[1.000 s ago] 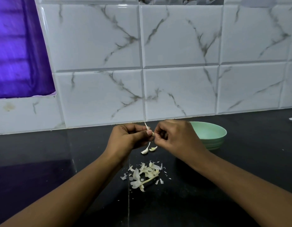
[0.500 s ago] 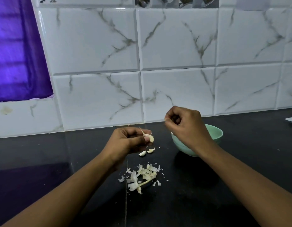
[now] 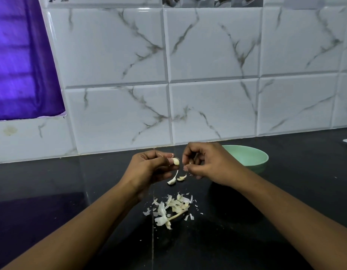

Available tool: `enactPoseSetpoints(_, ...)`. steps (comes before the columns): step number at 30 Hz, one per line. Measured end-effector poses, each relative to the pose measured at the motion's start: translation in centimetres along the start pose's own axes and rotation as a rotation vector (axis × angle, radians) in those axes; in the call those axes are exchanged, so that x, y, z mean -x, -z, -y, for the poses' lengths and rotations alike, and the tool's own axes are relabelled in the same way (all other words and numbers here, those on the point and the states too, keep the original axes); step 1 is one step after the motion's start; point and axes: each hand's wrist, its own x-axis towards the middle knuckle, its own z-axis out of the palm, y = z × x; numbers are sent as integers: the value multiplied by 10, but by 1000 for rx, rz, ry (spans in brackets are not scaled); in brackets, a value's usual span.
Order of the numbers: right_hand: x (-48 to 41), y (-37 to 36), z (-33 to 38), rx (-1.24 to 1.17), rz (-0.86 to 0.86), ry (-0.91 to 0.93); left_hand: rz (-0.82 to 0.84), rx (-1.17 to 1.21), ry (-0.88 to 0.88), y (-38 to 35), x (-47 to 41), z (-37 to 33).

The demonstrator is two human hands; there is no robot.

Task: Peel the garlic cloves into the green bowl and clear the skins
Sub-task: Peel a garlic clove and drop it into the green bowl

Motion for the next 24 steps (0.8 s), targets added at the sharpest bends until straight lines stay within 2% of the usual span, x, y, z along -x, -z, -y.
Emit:
enactPoseSetpoints(9, -1, -13, -3, -3, -156, 67, -33, 46, -15, -6, 1, 2)
enactPoseSetpoints(16, 0, -17, -2, 100, -179, 116, -46, 79, 7, -7, 0, 3)
enactPoseSetpoints(24, -1, -14, -2, 92, -196, -22, -51, -25, -91, -8, 1, 7)
